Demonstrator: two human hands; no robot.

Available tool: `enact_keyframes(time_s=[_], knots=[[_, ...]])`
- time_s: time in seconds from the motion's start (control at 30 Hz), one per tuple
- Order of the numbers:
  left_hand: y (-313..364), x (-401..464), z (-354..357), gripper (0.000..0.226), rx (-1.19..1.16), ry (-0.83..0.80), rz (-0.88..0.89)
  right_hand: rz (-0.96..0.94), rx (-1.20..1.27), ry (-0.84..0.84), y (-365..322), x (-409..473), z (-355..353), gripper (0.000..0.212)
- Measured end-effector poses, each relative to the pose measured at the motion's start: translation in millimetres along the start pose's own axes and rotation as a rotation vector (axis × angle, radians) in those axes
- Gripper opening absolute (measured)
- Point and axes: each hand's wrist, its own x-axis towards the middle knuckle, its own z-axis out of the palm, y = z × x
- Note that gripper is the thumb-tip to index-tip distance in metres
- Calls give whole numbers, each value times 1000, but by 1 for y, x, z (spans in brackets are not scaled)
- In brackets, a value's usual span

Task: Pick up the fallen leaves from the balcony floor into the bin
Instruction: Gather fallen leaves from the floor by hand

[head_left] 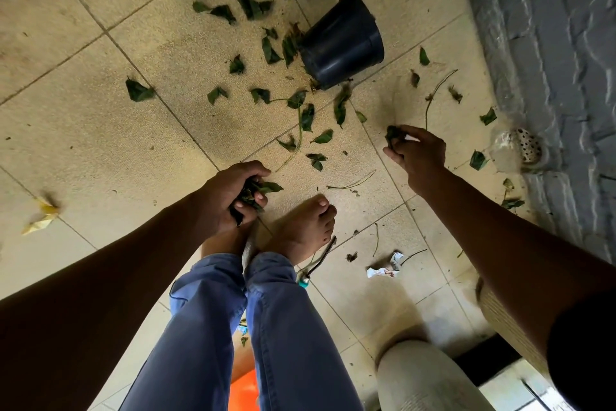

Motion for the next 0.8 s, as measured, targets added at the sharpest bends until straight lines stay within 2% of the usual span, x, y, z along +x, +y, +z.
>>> enact_keyframes(time_s=[0.1, 0.23, 0.33, 0.43, 0.5, 0.57, 0.7, 0.8], knots=[[-2, 2, 0, 28, -5, 2, 5, -122, -232, -85, 4, 2, 1, 49], [-5, 0, 4, 26, 14, 1, 9, -178, -301, -90, 5, -3, 8, 24], [-6, 0, 5, 25, 35, -2, 4, -233, -402, -8, 10, -2, 9, 18], [-5, 3, 5, 26, 37, 0, 3, -353, -594, 11, 19, -1, 14, 32], [-6, 3, 6, 26, 44, 7, 7, -412, -656, -30, 24, 1, 24, 45], [-6, 4, 8, 26, 38, 12, 9, -465, -711, -43, 27, 3, 38, 48], [-7, 5, 8, 26, 44, 9, -8, -537, -726, 71, 31, 8, 60, 31], [-7, 3, 8, 26, 48, 28, -19, -515, -823, 154, 27, 8, 63, 13]])
